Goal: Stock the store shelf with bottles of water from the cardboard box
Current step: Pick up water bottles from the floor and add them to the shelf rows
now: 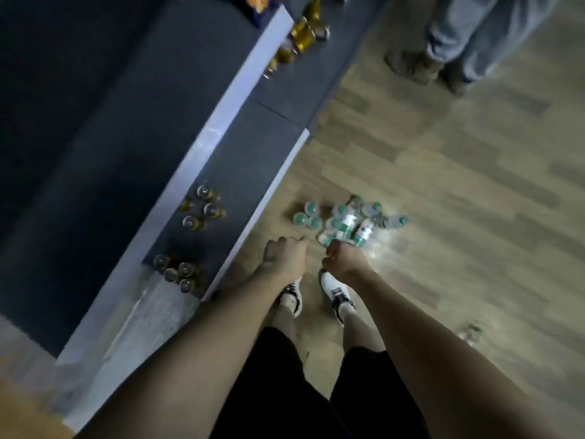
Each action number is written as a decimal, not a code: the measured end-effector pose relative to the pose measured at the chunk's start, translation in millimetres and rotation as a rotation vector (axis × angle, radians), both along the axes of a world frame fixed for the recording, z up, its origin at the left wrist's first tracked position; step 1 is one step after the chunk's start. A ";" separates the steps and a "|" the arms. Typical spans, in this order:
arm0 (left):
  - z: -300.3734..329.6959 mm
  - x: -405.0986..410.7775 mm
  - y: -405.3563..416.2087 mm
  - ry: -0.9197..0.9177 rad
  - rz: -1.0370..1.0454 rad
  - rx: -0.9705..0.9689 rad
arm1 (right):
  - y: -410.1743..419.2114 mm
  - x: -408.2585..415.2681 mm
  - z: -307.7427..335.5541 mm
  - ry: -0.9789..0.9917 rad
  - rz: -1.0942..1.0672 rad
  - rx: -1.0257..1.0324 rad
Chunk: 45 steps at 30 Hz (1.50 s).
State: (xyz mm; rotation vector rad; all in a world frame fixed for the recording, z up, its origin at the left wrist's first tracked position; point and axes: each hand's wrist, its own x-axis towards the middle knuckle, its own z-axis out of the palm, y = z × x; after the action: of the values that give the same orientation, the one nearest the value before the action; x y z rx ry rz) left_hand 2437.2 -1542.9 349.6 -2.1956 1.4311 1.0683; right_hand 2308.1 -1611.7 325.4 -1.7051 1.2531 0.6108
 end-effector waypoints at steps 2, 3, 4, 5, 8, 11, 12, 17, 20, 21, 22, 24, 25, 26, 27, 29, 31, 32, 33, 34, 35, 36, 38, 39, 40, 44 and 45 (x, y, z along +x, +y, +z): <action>-34.1 -9.8 -6.5 0.030 -0.069 0.022 | 4.2 -14.8 -30.1 0.047 -0.101 0.014; -51.5 -14.7 -9.3 0.042 -0.090 0.037 | 6.1 -21.9 -44.9 0.071 -0.144 0.019; -68.0 -19.7 -12.3 0.051 -0.110 0.050 | 8.3 -29.4 -60.5 0.088 -0.177 0.017; -84.1 -24.1 -15.2 0.059 -0.133 0.061 | 10.1 -36.5 -76.7 0.099 -0.207 0.011; -129.4 -36.8 -20.4 0.071 -0.191 0.093 | 16.8 -55.8 -125.6 0.119 -0.292 0.024; -174.1 -51.8 -20.8 0.066 -0.224 0.130 | 25.3 -73.3 -170.9 0.132 -0.375 0.056; -188.5 -57.7 -19.9 0.071 -0.234 0.144 | 28.6 -78.5 -185.9 0.129 -0.396 0.062; -270.0 -83.0 -18.1 0.100 -0.314 0.219 | 46.1 -100.3 -266.8 0.115 -0.418 0.099; -327.1 -97.0 -17.4 0.097 -0.361 0.269 | 51.2 -118.3 -315.1 0.129 -0.437 0.088; -345.0 -102.4 -17.9 0.101 -0.367 0.276 | 52.3 -125.9 -330.8 0.141 -0.446 0.081; -360.7 -108.3 -18.5 0.104 -0.373 0.282 | 53.3 -133.6 -345.7 0.155 -0.448 0.076; -389.7 -118.6 -21.5 0.110 -0.406 0.271 | 53.9 -149.4 -375.1 0.185 -0.451 0.068; -403.0 -123.3 -22.5 0.114 -0.429 0.262 | 53.9 -156.8 -388.9 0.204 -0.455 0.068; -414.9 -127.1 -23.5 0.116 -0.446 0.253 | 53.6 -162.8 -402.4 0.219 -0.459 0.066; -426.2 -130.6 -24.3 0.118 -0.456 0.244 | 53.3 -167.7 -415.3 0.229 -0.464 0.065; -446.5 -138.3 -25.3 0.121 -0.455 0.242 | 53.2 -174.8 -440.3 0.232 -0.472 0.073; -465.8 -147.0 -27.0 0.127 -0.450 0.257 | 53.0 -180.0 -465.5 0.241 -0.450 0.063; -476.0 -151.6 -28.1 0.135 -0.438 0.264 | 52.8 -182.4 -479.0 0.256 -0.420 0.039; -486.9 -155.9 -29.8 0.146 -0.423 0.264 | 52.4 -185.5 -493.1 0.279 -0.383 0.000; -498.0 -160.2 -31.2 0.153 -0.403 0.261 | 52.4 -189.3 -507.1 0.306 -0.351 -0.047; -509.7 -164.2 -32.4 0.157 -0.384 0.258 | 52.3 -193.5 -521.1 0.332 -0.323 -0.092; -520.8 -167.6 -33.2 0.159 -0.374 0.255 | 52.4 -197.1 -534.9 0.354 -0.294 -0.123; -542.9 -172.5 -31.1 0.164 -0.377 0.255 | 54.3 -201.8 -561.2 0.390 -0.225 -0.120; -553.3 -173.6 -29.5 0.165 -0.379 0.253 | 54.9 -202.3 -573.0 0.406 -0.192 -0.109; -563.0 -173.7 -27.3 0.161 -0.379 0.250 | 55.6 -201.4 -584.3 0.416 -0.158 -0.105; -595.2 -170.5 -17.4 0.145 -0.362 0.239 | 56.2 -195.4 -616.4 0.445 0.021 -0.150; -600.5 -168.9 -16.6 0.144 -0.359 0.237 | 53.8 -196.1 -622.0 0.449 0.046 -0.168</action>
State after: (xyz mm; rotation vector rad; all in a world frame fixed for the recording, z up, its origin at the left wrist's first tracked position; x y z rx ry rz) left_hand 2268.3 -1559.5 -251.0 -1.6505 1.5901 1.2090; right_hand 2112.0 -1557.8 -296.6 -1.7971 1.6179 0.9775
